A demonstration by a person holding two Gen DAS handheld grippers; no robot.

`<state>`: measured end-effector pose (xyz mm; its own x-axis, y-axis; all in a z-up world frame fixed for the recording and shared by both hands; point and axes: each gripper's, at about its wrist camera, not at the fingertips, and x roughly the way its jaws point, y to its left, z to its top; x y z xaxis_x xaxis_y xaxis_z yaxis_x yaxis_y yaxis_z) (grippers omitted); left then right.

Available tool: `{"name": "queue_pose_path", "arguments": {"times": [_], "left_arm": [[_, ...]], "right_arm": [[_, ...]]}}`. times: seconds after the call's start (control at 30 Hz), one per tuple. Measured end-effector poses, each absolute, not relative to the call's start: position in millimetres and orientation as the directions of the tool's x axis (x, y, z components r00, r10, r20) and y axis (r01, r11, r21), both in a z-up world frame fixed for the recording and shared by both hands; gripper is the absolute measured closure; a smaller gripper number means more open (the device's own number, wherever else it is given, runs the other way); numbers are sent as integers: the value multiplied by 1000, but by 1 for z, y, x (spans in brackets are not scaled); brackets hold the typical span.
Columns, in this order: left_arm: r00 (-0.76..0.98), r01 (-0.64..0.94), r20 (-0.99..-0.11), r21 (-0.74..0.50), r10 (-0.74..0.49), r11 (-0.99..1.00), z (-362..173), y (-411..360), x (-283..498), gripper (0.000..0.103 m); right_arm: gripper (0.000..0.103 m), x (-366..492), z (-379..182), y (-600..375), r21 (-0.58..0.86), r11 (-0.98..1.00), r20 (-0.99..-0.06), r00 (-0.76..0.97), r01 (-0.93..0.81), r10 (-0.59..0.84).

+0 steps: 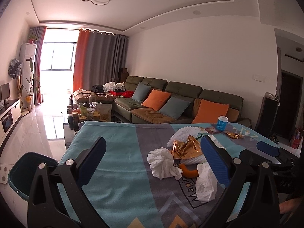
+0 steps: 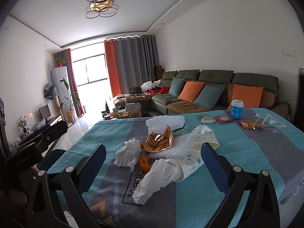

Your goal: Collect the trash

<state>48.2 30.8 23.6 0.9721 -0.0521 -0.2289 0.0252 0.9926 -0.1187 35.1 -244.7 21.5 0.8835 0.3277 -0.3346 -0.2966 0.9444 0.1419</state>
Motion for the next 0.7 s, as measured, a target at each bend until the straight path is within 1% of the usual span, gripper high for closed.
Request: {"name": "queue_pose_path", "arguments": {"times": [0.13, 0.37, 0.7], "left_arm": [[970, 28, -236, -132, -59, 991, 24, 32, 49, 5], [968, 53, -238, -117, -80, 992, 27, 27, 48, 5], [970, 43, -233, -122, -70, 992, 29, 31, 45, 5]], "right_arm": [[7, 31, 21, -246, 140, 948, -339, 886, -286, 317], [7, 29, 20, -251, 151, 952, -350, 886, -268, 305], [7, 28, 18, -247, 146, 950, -362, 879, -276, 311]]}}
